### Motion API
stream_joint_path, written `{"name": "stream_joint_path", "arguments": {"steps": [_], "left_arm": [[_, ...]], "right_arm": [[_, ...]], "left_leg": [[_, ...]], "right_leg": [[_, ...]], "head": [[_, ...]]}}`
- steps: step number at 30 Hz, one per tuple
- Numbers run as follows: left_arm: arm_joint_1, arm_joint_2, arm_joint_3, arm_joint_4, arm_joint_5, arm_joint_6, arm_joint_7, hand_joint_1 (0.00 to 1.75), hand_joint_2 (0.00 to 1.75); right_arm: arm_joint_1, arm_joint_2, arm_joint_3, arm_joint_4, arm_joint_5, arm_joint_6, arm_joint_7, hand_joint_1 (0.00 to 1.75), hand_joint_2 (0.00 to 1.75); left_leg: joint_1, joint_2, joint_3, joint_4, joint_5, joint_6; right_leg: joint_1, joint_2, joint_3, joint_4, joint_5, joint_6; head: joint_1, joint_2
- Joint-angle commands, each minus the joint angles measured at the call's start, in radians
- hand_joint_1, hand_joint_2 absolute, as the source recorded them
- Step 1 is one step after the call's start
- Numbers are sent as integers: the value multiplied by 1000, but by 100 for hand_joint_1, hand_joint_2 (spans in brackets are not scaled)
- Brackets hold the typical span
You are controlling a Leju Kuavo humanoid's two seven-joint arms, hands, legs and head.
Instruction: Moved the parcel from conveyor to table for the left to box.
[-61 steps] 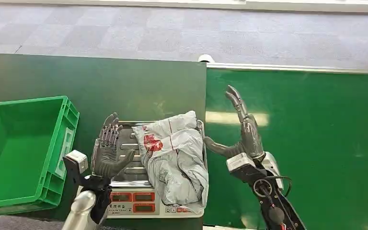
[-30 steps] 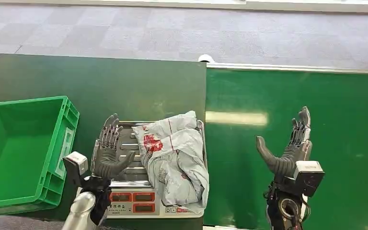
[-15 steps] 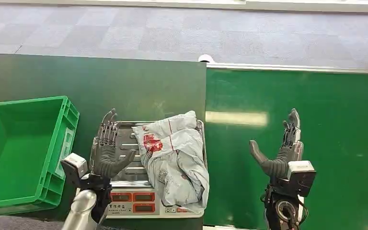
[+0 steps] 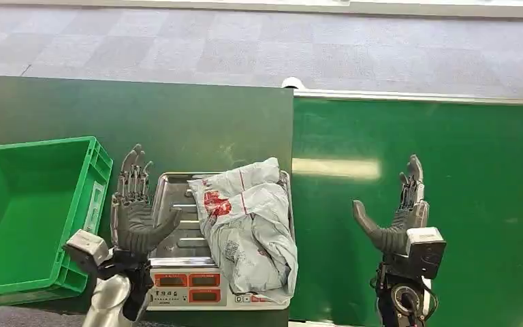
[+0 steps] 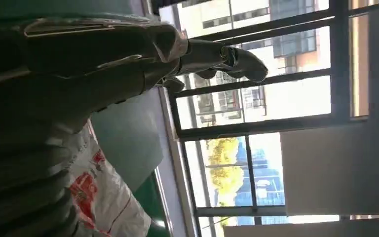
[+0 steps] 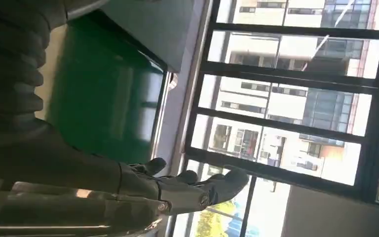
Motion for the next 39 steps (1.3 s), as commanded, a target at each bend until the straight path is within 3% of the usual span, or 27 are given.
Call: {"name": "stream_joint_path", "arguments": {"steps": [1,24,30,39], "left_arm": [[8,62,-187,-65,-296,89,2,0,175],[5,59,-182,-54,-303,91,1,0,175],[-41,92,-336,98,-637,-153,173,0,175],[-108,102,-377,215,-684,-215,202,0,175]], "right_arm": [[-38,17,-33,59,20,27,13,0,175],[-38,17,-35,58,21,29,15,0,175],[-57,21,-49,80,48,68,28,0,175],[15,48,-96,-25,69,63,50,0,175]], "left_leg": [[0,0,0,-1,1,2],[0,1,0,-1,1,1],[0,-1,1,-2,2,2],[0,-1,1,-1,2,1]], "right_leg": [[0,-1,0,-1,1,-2],[0,0,0,0,1,-1],[0,-1,1,-2,2,-2],[0,-1,1,-1,1,-2]], "head": [[0,0],[0,0],[0,0],[0,0]]}}
